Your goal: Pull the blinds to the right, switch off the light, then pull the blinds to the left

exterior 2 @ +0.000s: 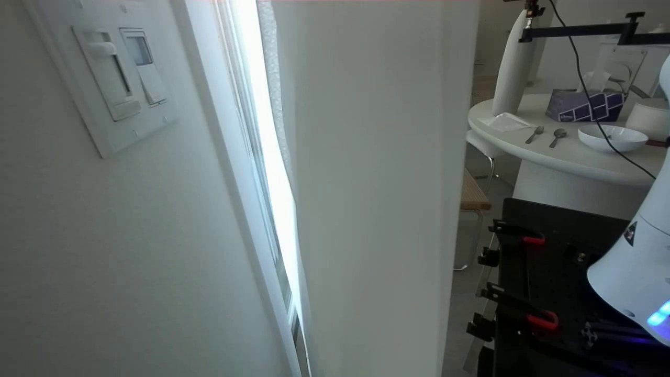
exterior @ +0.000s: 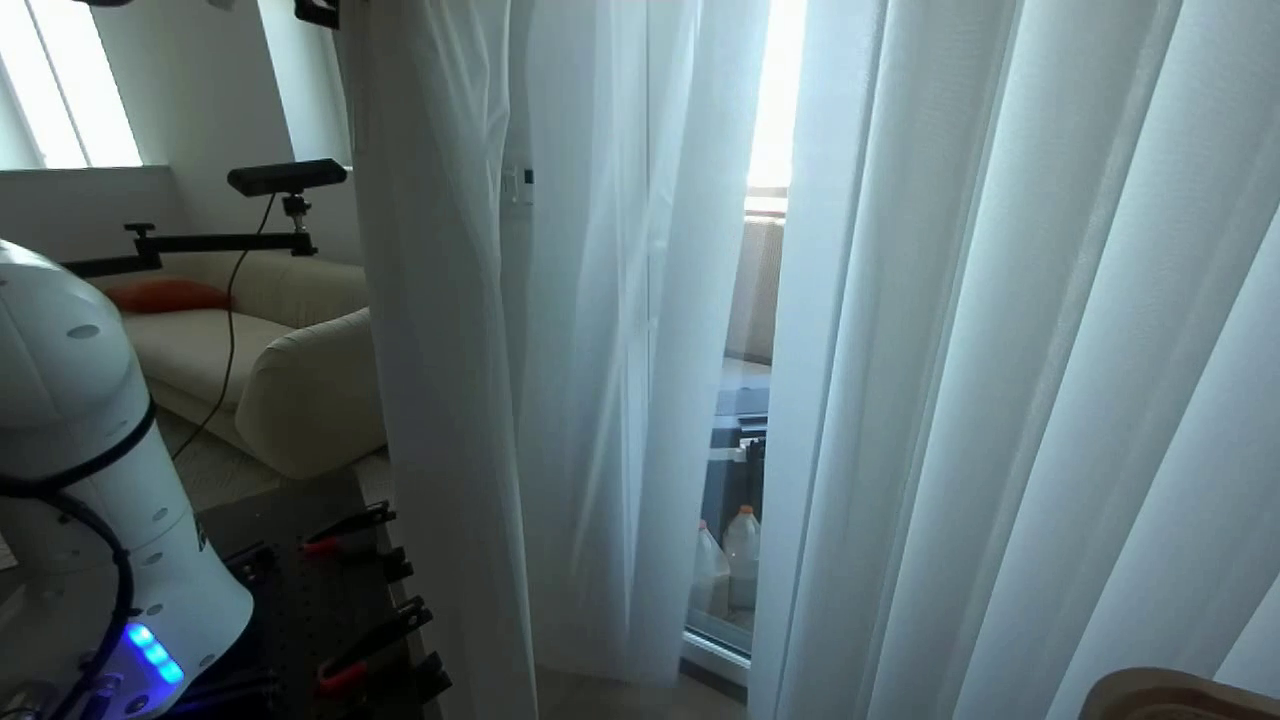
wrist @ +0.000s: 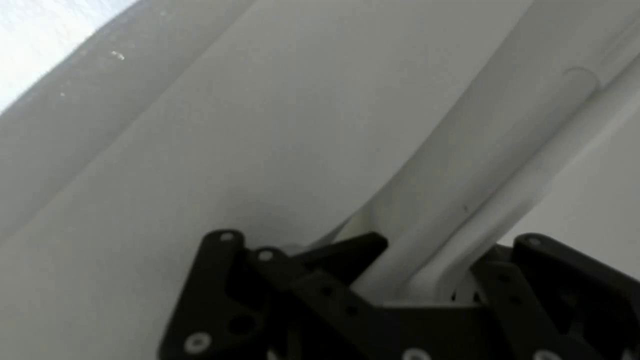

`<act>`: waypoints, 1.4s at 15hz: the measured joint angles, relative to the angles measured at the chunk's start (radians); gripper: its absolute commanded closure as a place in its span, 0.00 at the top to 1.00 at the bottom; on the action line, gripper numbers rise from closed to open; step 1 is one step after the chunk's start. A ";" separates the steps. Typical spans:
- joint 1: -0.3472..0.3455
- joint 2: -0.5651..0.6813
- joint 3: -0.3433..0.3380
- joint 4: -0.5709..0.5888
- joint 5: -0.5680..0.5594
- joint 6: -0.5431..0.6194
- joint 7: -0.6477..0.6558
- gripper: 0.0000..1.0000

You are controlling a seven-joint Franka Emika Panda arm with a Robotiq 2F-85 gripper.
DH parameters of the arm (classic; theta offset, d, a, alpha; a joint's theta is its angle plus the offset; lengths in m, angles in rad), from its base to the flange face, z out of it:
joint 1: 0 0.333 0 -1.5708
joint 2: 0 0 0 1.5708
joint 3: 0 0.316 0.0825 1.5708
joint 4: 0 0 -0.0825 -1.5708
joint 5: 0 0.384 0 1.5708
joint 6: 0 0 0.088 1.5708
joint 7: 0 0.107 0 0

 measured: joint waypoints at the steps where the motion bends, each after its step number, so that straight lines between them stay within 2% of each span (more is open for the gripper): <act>1: 0.000 0.016 0.005 -0.003 0.000 -0.004 -0.006 0.63; 4: 0.004 0.073 0.034 -0.035 0.000 -0.031 -0.007 0.85; 6: 0.002 0.112 0.051 -0.036 0.000 -0.091 -0.007 0.99; 10: -0.027 0.159 0.063 0.027 -0.012 -0.361 -0.008 1.00; 15: -0.111 0.200 0.050 0.227 -0.018 -0.778 -0.099 1.00; 19: -0.128 0.273 0.006 0.391 -0.058 -1.086 -0.151 1.00; 21: -0.127 0.316 -0.031 0.461 -0.060 -1.197 -0.183 1.00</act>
